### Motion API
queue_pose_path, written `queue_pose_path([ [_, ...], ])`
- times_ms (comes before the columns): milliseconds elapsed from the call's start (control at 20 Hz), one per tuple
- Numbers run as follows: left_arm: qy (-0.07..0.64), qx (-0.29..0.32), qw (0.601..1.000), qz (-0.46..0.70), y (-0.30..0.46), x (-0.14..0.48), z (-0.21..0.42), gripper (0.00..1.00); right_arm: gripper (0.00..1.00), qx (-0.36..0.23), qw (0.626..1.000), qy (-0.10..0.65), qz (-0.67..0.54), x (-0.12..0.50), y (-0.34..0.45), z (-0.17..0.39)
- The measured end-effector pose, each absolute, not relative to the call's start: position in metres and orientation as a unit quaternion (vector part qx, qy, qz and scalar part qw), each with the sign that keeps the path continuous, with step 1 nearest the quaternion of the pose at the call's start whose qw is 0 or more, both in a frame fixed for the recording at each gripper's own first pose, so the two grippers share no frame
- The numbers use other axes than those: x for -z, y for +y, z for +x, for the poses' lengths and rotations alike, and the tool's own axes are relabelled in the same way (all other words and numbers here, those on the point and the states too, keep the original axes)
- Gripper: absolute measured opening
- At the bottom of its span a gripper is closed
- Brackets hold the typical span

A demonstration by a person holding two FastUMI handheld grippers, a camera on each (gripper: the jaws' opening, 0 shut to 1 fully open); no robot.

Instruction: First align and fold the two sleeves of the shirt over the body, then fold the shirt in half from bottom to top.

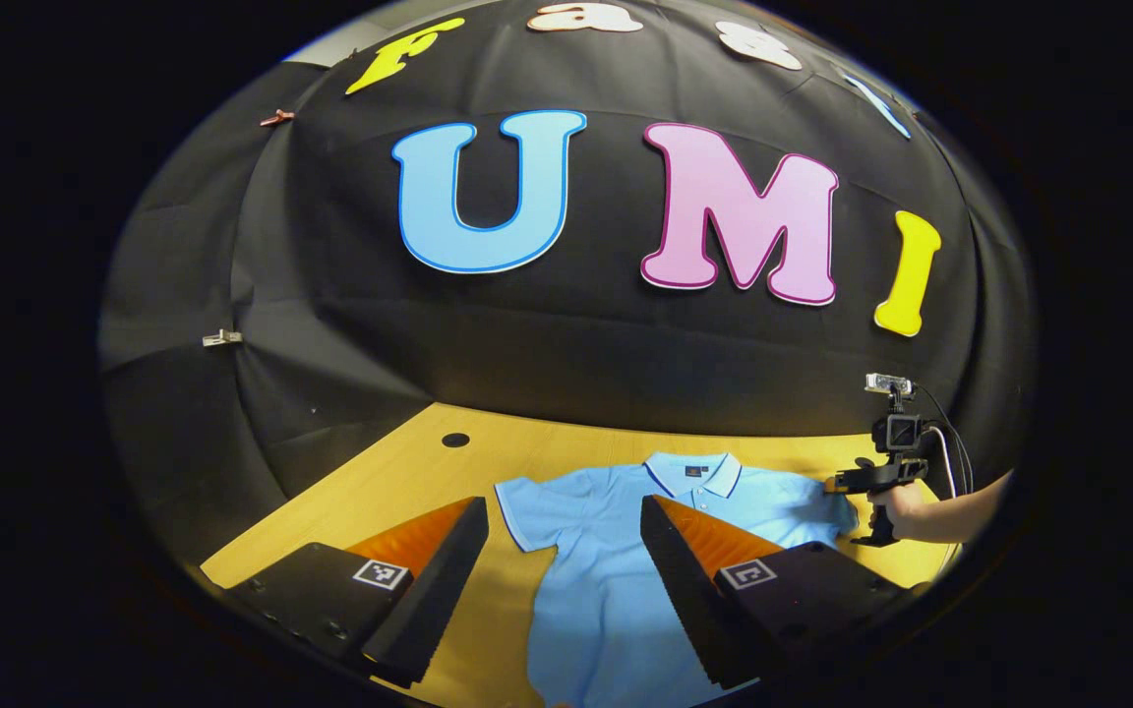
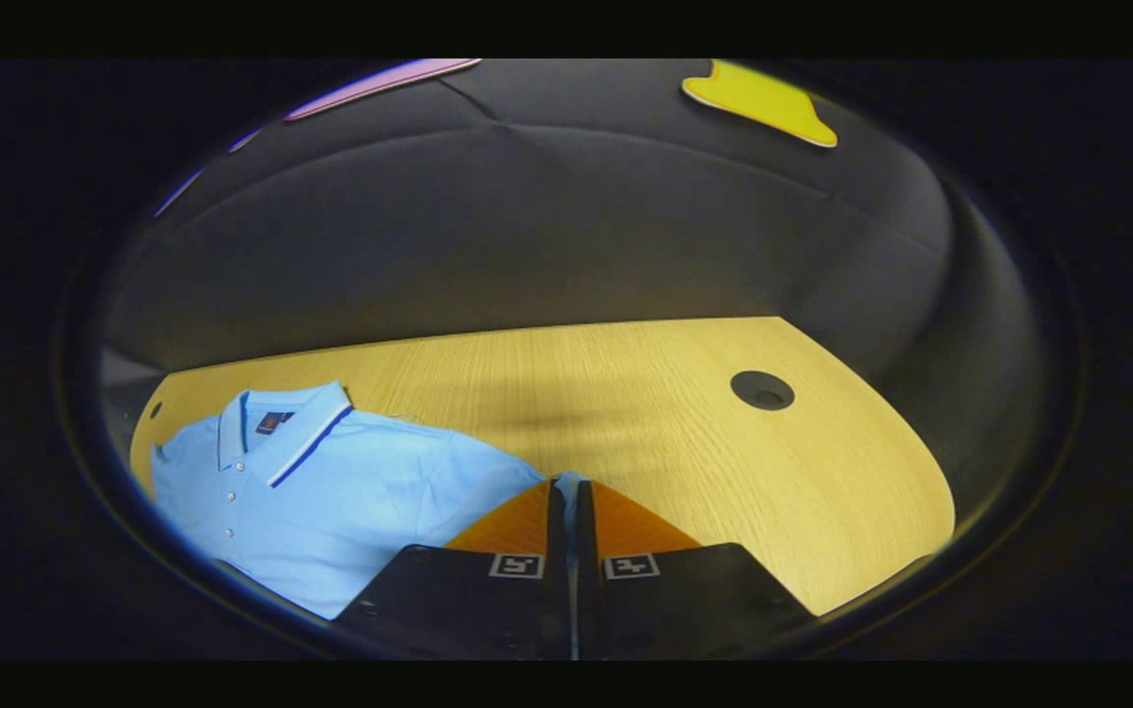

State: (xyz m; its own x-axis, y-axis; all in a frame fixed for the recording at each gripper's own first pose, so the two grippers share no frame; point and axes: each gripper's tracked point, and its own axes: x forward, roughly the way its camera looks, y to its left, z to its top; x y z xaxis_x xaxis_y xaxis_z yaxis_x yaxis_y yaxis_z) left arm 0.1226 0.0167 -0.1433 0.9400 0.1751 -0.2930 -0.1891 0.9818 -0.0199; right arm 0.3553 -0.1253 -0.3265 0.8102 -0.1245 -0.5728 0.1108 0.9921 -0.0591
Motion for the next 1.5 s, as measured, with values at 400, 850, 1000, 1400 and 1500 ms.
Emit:
queue_pose_path([
  [400, 0.141, -0.092, 0.985, -0.026, 0.023, 0.14, 0.111, 0.99, 0.07, 0.024, 0.966, 0.245, -0.085, 0.262, -0.052, 0.347],
  [850, 0.141, -0.098, 0.984, -0.056, 0.045, 0.147, 0.111, 0.99, 0.02, -0.091, 0.957, 0.267, -0.071, 0.291, 0.09, 0.314],
  [1000, 0.145, -0.094, 0.983, -0.069, 0.051, 0.155, 0.125, 0.99, 0.17, -0.127, 0.947, 0.291, -0.054, 0.308, 0.12, 0.296],
  [1400, 0.175, -0.062, 0.98, -0.07, 0.067, 0.196, 0.192, 0.97, 1.0, -0.16, 0.947, 0.275, -0.041, 0.29, 0.117, 0.249],
  [1500, 0.191, -0.052, 0.977, -0.075, 0.073, 0.217, 0.217, 0.97, 0.99, -0.142, 0.955, 0.258, -0.034, 0.272, 0.095, 0.239],
])
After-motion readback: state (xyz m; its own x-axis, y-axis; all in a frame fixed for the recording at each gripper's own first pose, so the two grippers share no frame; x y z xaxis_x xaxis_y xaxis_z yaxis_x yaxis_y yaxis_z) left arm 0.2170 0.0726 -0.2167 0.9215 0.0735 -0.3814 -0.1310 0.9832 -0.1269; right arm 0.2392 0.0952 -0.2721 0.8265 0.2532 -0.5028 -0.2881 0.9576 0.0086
